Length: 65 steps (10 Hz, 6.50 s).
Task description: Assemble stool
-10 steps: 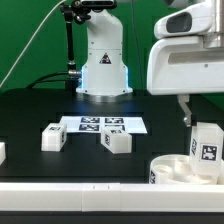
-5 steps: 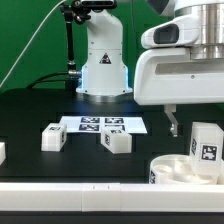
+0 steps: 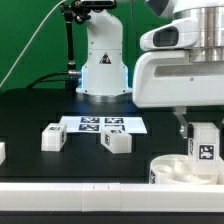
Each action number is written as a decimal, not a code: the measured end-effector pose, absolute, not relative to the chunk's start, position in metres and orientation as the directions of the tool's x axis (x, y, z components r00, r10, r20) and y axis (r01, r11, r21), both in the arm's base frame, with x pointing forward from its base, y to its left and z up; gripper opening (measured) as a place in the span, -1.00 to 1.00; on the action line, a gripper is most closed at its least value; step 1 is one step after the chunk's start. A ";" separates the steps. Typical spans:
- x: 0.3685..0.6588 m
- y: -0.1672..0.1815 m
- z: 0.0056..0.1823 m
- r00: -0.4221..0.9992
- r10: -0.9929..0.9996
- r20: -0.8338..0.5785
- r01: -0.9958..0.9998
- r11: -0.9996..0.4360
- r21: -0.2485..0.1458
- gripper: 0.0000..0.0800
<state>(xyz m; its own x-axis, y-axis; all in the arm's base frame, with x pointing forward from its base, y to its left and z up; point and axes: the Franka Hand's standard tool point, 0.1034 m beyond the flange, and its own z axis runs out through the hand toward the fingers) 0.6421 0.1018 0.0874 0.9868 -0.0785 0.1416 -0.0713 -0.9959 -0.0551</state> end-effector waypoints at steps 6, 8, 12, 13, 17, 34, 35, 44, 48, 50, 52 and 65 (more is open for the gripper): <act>0.642 0.104 0.087 0.960 -0.249 0.125 -0.239 -0.967 -0.091 -0.16; 0.642 0.101 0.087 0.883 -0.458 0.098 -0.444 -0.885 -0.140 -0.16; 0.641 0.098 0.086 0.625 -0.781 0.002 -0.766 -0.614 -0.189 -0.16; 0.640 0.100 0.086 0.524 -0.852 -0.025 -0.839 -0.510 -0.189 -0.15; 0.638 0.108 0.085 0.182 -0.976 -0.116 -0.973 -0.162 -0.164 -0.15; 0.639 0.123 0.099 -0.211 -0.938 -0.276 -0.965 0.246 -0.097 0.62; 0.639 0.123 0.099 -0.162 -0.949 -0.271 -0.974 0.197 -0.111 0.62; 0.629 0.133 0.098 0.643 -0.761 -0.088 -0.762 -0.624 -0.172 0.62; 0.629 0.135 0.098 0.857 -0.515 -0.012 -0.510 -0.845 -0.162 0.62; 0.628 0.137 0.099 0.957 -0.286 0.037 -0.279 -0.951 -0.134 0.62; 0.629 0.134 0.099 0.985 -0.164 0.055 -0.156 -0.980 -0.127 0.62; 0.636 0.120 0.086 0.623 0.778 0.074 0.775 -0.628 0.075 0.62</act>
Offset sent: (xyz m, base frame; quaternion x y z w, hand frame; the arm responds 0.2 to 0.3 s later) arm 0.0000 0.0000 0.0000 0.0000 0.0000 0.0650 0.9979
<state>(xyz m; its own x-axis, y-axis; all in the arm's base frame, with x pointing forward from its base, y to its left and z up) 0.6355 0.1199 0.0864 0.6235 0.7783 0.0742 0.7748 -0.6278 0.0746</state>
